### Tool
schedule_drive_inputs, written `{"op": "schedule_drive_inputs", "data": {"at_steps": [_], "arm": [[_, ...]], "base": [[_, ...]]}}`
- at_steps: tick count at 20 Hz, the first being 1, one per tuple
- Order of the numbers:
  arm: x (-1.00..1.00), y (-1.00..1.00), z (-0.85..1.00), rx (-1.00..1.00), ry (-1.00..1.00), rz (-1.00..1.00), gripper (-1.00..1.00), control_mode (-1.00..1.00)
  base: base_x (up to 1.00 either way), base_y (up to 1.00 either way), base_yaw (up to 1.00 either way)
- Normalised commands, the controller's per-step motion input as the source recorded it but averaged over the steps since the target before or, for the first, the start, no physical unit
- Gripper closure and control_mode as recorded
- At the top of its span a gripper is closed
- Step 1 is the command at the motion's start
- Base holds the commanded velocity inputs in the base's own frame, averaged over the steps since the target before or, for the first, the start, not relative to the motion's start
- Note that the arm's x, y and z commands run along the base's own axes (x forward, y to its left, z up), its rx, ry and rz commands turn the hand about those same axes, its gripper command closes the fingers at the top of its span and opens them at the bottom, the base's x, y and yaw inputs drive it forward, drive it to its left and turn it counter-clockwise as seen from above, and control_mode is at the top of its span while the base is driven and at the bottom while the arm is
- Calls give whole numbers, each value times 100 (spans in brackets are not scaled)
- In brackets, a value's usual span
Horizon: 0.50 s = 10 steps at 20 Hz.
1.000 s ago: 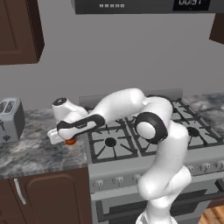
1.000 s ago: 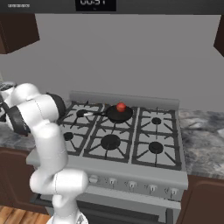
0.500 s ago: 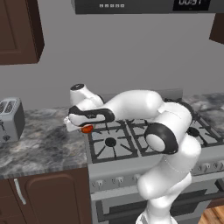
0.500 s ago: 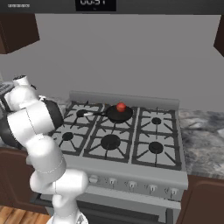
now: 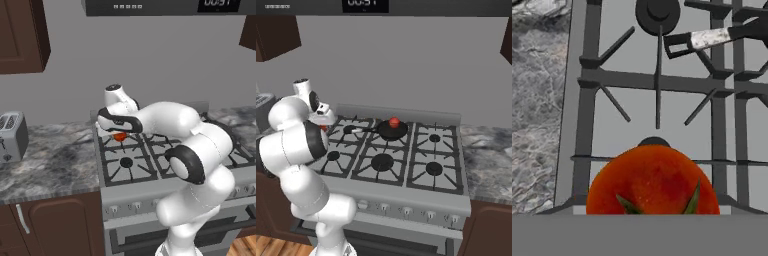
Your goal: Place the pan on the rear center burner on the stove. Then place the tomato and the onion in the pan and turn on the rear center burner.
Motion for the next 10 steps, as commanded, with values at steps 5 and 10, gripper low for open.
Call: {"op": "schedule_drive_inputs", "data": {"at_steps": [5,10], "arm": [[22,-80,22,0,0,-16,100,-100],[27,-81,9,0,0,-15,100,-100]], "base": [[0,0,0],[0,0,0]]}}
